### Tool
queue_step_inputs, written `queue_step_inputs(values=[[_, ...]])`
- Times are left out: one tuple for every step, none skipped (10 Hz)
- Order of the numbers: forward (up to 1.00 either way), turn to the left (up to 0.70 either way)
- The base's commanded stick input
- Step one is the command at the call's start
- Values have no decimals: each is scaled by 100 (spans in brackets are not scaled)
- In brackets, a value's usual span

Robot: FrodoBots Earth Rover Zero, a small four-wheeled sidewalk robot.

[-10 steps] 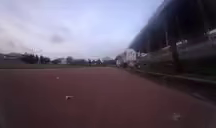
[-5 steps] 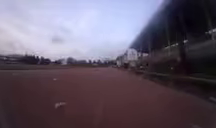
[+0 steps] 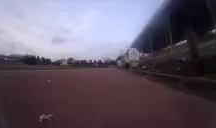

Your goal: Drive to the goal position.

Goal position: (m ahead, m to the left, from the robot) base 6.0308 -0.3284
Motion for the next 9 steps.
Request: queue_step_inputs(values=[[70,-7],[70,-10],[70,-24],[70,-35],[70,-35],[70,-35],[70,-33],[70,-8],[70,0]])
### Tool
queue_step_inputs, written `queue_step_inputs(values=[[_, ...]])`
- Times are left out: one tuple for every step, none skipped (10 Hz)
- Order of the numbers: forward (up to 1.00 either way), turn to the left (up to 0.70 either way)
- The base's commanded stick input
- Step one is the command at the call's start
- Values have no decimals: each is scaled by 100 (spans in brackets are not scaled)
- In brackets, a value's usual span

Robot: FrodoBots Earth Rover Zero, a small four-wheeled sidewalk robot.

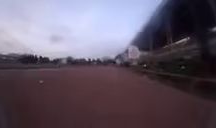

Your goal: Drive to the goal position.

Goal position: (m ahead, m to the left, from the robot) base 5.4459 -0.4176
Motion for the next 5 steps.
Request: queue_step_inputs(values=[[70,0],[70,0],[70,0],[70,0],[70,0]])
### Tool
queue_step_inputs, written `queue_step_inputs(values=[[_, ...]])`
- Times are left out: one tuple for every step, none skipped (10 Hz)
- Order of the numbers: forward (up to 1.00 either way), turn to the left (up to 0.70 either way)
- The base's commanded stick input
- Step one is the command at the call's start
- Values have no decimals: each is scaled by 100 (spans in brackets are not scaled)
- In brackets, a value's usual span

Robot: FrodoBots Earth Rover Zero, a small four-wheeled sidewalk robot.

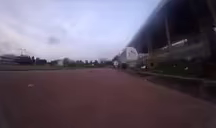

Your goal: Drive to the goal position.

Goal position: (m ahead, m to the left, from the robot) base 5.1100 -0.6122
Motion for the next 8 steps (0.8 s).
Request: queue_step_inputs(values=[[70,0],[70,0],[70,0],[70,0],[70,0],[70,0],[70,0],[70,0]])
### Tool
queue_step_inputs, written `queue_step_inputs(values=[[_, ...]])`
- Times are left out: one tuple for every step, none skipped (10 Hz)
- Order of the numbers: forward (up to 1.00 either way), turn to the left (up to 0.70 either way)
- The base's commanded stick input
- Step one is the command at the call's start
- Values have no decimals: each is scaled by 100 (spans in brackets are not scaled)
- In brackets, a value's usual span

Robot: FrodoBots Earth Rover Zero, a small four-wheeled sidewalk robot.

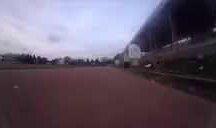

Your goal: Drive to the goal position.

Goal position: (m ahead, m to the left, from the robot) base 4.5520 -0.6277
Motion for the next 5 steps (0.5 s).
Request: queue_step_inputs(values=[[70,0],[70,0],[70,0],[70,-9],[70,-32]])
